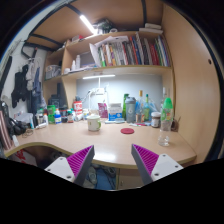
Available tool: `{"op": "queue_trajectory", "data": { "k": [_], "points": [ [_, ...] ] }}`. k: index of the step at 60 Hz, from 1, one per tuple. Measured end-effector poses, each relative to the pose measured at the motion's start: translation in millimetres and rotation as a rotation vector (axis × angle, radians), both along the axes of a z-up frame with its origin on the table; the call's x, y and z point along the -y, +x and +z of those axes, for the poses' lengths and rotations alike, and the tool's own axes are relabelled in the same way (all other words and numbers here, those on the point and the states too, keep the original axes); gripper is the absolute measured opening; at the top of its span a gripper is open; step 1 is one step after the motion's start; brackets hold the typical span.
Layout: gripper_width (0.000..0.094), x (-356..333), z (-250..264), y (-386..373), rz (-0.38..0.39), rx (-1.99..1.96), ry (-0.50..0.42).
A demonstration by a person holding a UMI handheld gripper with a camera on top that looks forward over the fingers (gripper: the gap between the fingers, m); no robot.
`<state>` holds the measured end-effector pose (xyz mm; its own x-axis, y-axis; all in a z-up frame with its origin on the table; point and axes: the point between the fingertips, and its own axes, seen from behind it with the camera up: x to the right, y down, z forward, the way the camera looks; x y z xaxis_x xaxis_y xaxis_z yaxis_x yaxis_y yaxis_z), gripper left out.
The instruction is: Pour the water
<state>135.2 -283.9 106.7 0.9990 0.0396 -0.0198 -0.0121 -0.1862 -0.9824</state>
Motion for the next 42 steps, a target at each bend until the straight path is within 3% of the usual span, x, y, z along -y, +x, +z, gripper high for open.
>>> {"op": "queue_trajectory", "data": {
  "k": [26, 42],
  "points": [
    [0.0823, -4.9, -15.3, 46.5, -0.059, -0.003, 0.001],
    [0.0827, -59.2, -2.6, 171.2, -0.262, 0.042, 0.07]
  ]
}}
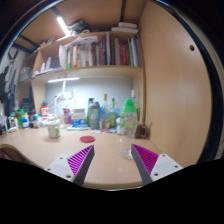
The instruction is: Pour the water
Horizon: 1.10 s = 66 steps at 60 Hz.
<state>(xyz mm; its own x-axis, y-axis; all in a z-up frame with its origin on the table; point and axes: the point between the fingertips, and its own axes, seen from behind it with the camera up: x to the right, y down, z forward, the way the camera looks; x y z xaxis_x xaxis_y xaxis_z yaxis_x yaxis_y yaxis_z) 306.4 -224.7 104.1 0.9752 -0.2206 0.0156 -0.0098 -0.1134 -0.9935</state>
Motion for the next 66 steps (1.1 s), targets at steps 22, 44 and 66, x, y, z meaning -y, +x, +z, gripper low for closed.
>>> {"op": "queue_trajectory", "data": {
  "k": [22, 44, 66],
  "points": [
    [0.0823, -128.5, 1.5, 98.8, -0.113, 0.048, 0.007],
    [0.0483, -165.8, -1.4, 121.7, -0.189, 0.096, 0.043],
    [0.0412, -207.8, 65.8, 40.2, -0.095, 0.246, 0.078]
  ]
}}
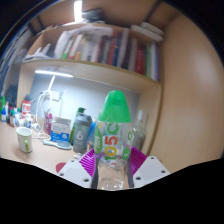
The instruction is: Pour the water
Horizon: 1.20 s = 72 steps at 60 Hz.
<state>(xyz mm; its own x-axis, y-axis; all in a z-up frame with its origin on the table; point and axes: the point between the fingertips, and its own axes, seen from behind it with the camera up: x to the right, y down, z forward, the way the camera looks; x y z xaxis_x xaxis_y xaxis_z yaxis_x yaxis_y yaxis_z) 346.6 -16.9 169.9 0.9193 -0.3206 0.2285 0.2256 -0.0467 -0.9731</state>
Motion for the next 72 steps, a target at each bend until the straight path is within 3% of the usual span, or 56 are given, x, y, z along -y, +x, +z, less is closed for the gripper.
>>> {"op": "queue_trajectory", "data": {
  "k": [9, 14, 19, 28, 37, 62, 72],
  "points": [
    [0.0412, -55.5, 67.8, -83.6, 0.066, 0.428, -0.045],
    [0.0413, -88.5, 79.1, -136.3, 0.072, 0.728, -0.098],
    [0.041, -117.3, 78.7, -174.2, 0.103, 1.039, -0.177],
    [0.0408, -157.6, 52.5, -213.5, 0.078, 1.606, -0.288],
    [0.0411, -181.7, 37.5, -232.7, 0.035, 1.986, -0.294],
    [0.0412, -185.3, 39.2, -238.1, 0.035, 2.124, -0.311],
    [0.0411, -182.6, 82.4, -218.2, 0.034, 1.646, -0.216]
  ]
}}
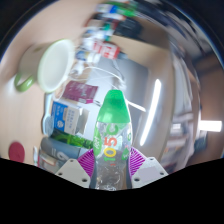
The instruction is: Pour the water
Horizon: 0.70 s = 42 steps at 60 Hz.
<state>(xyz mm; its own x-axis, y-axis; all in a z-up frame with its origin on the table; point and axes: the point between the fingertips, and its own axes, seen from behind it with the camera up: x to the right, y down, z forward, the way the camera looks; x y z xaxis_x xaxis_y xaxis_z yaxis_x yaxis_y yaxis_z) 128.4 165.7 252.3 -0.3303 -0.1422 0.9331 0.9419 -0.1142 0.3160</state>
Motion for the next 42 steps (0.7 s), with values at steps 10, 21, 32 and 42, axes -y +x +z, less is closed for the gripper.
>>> {"op": "queue_trajectory", "data": {
  "k": [10, 21, 32, 42],
  "points": [
    [0.0414, 13.5, 1.3, 61.4, 0.034, -0.991, 0.052],
    [0.0417, 28.2, -74.7, 95.7, 0.058, -1.791, -0.04],
    [0.0417, 33.3, -125.3, 111.5, 0.055, -1.838, -0.05],
    [0.0421, 30.7, -141.0, 96.2, 0.092, -1.856, -0.11]
  ]
}}
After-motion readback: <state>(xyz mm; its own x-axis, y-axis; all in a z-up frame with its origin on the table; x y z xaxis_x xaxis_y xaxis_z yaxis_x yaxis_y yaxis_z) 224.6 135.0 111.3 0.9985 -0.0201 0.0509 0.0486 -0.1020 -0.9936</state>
